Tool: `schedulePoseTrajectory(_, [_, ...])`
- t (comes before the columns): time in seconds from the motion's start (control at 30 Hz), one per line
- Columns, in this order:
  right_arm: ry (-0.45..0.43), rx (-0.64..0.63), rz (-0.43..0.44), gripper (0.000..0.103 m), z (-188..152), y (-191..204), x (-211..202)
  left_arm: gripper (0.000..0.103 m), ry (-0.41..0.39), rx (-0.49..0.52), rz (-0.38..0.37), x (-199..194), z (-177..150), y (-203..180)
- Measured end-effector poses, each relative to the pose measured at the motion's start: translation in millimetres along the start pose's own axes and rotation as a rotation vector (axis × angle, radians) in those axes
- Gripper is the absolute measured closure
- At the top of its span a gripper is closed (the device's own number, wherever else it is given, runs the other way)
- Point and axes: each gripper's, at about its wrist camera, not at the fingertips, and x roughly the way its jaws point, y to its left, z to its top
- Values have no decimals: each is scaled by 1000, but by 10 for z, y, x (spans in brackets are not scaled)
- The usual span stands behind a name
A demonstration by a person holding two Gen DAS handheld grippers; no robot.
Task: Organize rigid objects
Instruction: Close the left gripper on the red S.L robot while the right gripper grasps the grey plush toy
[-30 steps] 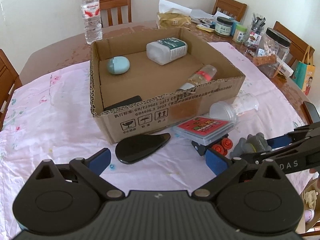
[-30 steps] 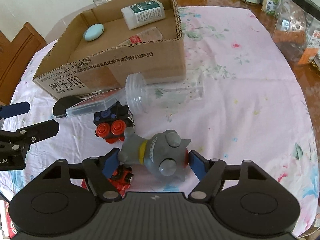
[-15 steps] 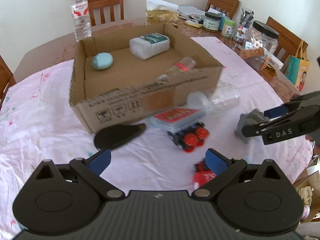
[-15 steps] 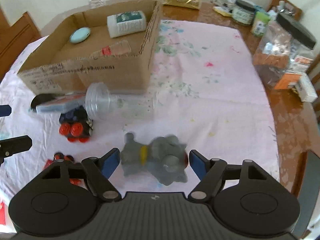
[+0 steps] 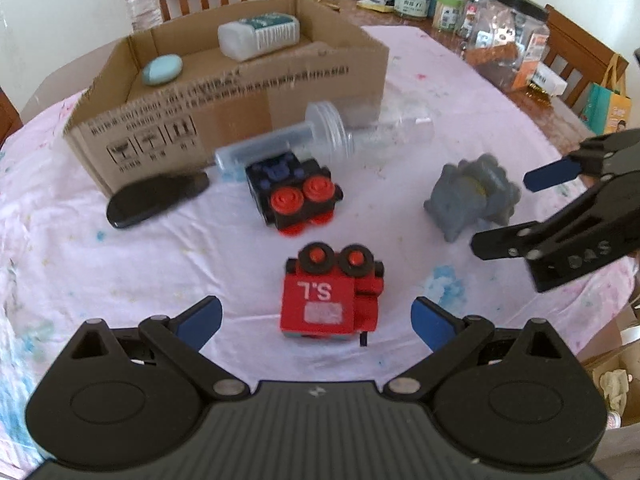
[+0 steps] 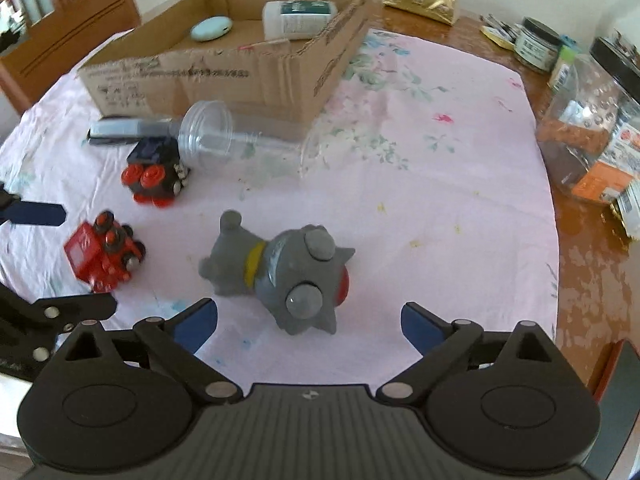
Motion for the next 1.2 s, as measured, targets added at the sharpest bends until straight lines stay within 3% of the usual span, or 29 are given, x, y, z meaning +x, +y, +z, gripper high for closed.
schedulePoseTrajectory(0.27, [-4, -87, -2, 0, -110, 35, 77, 0, -1, -47, 30, 98, -43, 20])
schedulePoseTrajectory(0.6, [-47, -82, -5, 0, -178, 32, 65, 0, -73, -61, 45, 62, -155, 10])
schedulePoseTrajectory(0.77, [-69, -82, -5, 0, -215, 33, 55, 0, -67, -72, 56, 57, -136, -2])
schedulePoseTrajectory(1.0, [-99, -74, -8, 0, -262, 35, 41, 36, -112, 11, 45, -3, -114, -143])
schedulePoseTrajectory(1.2, [-101, -73, -8, 0, -264, 34, 37, 51, -122, 9, 36, -16, -115, -151])
